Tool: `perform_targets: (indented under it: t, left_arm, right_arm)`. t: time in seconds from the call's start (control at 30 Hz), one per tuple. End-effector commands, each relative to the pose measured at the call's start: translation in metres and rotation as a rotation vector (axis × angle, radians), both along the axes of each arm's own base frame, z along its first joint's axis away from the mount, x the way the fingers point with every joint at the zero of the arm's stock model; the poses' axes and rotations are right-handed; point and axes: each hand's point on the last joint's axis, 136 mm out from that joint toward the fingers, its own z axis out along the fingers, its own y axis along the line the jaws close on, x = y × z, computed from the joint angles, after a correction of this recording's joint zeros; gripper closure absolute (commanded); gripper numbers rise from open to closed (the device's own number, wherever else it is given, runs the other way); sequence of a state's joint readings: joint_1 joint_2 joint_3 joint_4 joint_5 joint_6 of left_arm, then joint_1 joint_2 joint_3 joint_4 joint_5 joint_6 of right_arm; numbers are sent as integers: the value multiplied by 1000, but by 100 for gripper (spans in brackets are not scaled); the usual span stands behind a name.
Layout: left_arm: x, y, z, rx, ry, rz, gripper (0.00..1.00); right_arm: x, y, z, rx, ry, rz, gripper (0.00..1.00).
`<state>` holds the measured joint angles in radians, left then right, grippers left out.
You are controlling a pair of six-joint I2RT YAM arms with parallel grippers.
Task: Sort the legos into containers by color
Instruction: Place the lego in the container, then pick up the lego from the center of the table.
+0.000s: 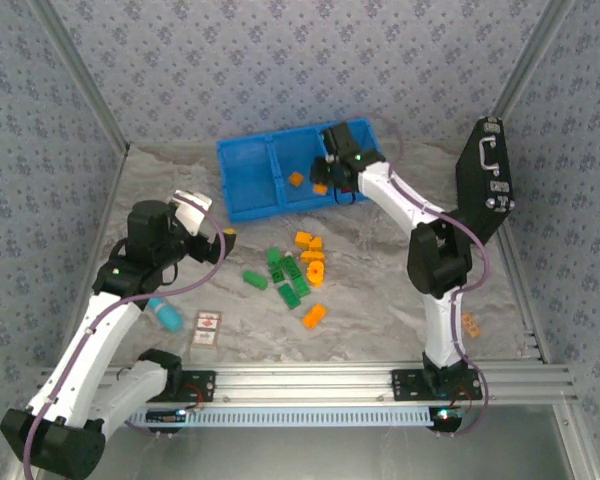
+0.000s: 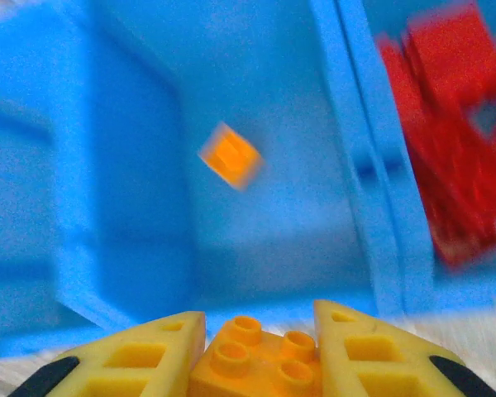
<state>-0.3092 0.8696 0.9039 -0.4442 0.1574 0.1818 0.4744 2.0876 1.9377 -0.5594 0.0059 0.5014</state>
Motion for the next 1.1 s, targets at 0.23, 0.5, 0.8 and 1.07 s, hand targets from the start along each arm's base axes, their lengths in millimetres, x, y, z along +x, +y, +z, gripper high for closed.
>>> perform_targets:
  t: [0.23, 0.5, 0.8, 1.07]
  left_arm:
    - [4, 10, 15, 30, -47, 46, 0]
    - [6, 14, 15, 38, -48, 56, 0]
    - [2, 18, 22, 42, -70, 69, 0]
    - [-3, 19, 29, 24, -99, 68, 0]
  right_arm:
    - [53, 41, -30, -234, -83, 238, 64]
    - [65, 39, -53, -301, -97, 291, 49]
    - [39, 28, -16, -337, -155, 352, 29]
    - [-36, 45, 7, -276, -240, 588, 36]
